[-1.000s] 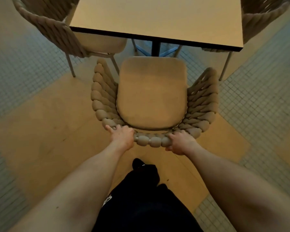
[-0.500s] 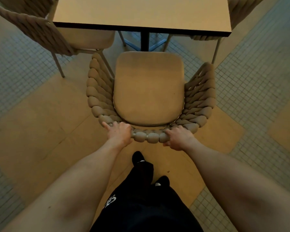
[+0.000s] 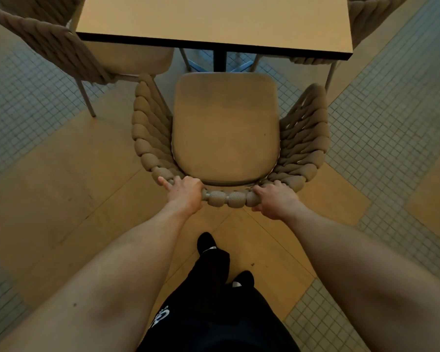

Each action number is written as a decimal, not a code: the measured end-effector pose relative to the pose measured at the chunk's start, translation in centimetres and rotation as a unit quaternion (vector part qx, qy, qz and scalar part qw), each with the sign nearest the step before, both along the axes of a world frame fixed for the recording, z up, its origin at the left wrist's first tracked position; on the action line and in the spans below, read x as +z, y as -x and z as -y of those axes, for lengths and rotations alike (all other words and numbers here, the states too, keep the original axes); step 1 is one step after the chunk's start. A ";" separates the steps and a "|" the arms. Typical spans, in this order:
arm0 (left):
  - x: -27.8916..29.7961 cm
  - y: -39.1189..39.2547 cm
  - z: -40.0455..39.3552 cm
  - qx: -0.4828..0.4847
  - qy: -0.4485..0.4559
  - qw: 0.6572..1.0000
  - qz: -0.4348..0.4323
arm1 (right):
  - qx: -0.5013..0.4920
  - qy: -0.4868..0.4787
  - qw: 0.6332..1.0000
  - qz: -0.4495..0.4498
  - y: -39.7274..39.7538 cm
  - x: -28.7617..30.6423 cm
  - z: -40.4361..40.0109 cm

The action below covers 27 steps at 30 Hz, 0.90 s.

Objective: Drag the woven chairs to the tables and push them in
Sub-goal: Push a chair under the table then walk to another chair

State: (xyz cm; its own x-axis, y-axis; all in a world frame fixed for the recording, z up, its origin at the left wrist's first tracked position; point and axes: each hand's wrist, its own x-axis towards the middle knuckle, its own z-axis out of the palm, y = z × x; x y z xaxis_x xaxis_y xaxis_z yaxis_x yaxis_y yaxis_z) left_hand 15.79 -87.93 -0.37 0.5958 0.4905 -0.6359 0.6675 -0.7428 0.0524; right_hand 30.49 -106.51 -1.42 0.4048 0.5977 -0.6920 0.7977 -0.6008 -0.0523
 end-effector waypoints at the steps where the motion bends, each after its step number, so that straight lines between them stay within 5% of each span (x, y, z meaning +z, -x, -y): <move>1: -0.1 -0.1 0.0 0.000 0.002 1.000 0.004 | 0.001 0.001 1.000 0.000 -0.1 0.0 0.0; 14: -0.1 0.9 -0.3 -0.021 0.009 0.998 0.056 | 0.002 0.002 1.000 0.001 0.3 -0.1 -0.1; 27: -0.2 0.5 -0.7 -0.027 0.004 1.000 0.005 | -0.024 0.012 0.999 -0.020 0.5 0.3 -0.6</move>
